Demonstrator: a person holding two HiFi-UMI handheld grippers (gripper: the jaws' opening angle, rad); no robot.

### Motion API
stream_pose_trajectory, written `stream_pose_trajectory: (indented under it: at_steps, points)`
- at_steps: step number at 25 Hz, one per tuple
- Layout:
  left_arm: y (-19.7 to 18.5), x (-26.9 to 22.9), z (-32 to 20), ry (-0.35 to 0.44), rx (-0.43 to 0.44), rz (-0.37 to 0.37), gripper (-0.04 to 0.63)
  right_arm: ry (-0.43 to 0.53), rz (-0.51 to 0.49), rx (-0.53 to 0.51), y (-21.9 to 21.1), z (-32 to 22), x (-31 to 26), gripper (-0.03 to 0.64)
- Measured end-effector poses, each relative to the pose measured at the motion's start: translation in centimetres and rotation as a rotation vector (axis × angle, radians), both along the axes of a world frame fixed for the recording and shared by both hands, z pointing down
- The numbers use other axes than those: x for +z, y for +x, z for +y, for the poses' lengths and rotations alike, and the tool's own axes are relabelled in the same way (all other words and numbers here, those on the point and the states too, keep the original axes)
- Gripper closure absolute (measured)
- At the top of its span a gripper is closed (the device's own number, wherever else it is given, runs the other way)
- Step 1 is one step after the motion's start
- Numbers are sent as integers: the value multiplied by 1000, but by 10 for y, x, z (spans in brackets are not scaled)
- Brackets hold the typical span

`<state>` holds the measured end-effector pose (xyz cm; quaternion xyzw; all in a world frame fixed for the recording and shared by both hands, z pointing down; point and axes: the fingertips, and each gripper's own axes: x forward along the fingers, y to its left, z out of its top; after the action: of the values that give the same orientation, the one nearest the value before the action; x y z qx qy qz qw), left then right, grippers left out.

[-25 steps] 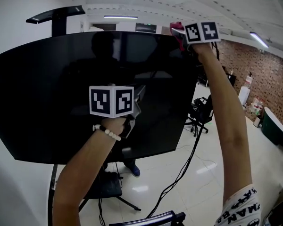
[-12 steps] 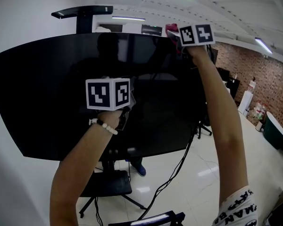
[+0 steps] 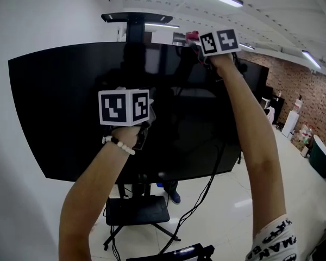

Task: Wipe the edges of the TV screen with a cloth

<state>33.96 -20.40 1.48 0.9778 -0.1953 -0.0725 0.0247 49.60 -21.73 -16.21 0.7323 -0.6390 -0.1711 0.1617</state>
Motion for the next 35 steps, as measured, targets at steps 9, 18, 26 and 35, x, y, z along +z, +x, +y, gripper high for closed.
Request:
stream_pose_trajectory:
  at_steps: [9, 18, 26, 35]
  points:
    - [-86, 23, -59, -17, -75, -47, 598, -17, 30, -72, -109, -57, 2, 531]
    - [-128, 37, -108, -36, -198, -42, 598, -63, 101, -187, -200, -109, 6, 531]
    - [-182, 40, -124, -43, -250, -29, 598, -83, 148, -226, -268, -124, 7, 531]
    - [-244, 39, -164, -47, -262, -43, 598, -85, 150, -226, -328, -167, 5, 531]
